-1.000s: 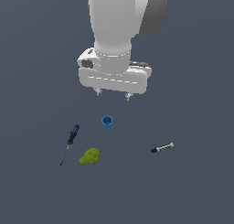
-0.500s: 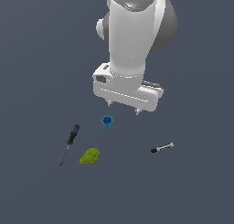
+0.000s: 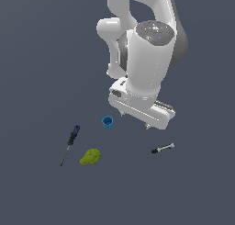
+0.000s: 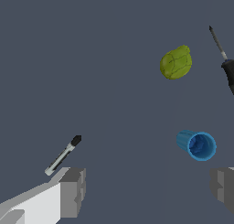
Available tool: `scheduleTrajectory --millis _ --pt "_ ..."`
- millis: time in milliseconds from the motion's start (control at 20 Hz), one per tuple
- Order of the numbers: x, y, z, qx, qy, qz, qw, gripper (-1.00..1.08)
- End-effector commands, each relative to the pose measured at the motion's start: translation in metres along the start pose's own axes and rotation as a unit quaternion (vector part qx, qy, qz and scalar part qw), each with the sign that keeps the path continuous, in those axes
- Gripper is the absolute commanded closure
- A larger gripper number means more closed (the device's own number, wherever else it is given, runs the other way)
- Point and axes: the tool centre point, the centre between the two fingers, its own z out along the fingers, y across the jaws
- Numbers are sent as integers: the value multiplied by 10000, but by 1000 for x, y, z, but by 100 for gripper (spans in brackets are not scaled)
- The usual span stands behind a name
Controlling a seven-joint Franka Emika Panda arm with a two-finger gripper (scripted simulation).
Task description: Pick up a designated object from a clutter of objects.
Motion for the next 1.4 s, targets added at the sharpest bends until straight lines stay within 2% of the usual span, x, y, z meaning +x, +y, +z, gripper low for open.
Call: scheduleTrajectory --millis 0,350,650,1000,1350 --pt "-2 -12 11 -1 -5 245 9997 -92" --pt "-9 -43 41 -4 -23 910 9959 -92" --pt "-18 -69 68 -8 -41 1478 9890 -92" --pt "-31 -97 101 -15 -63 2136 9769 -92" --pt "-48 -124 135 -26 -86 2781 9605 -92"
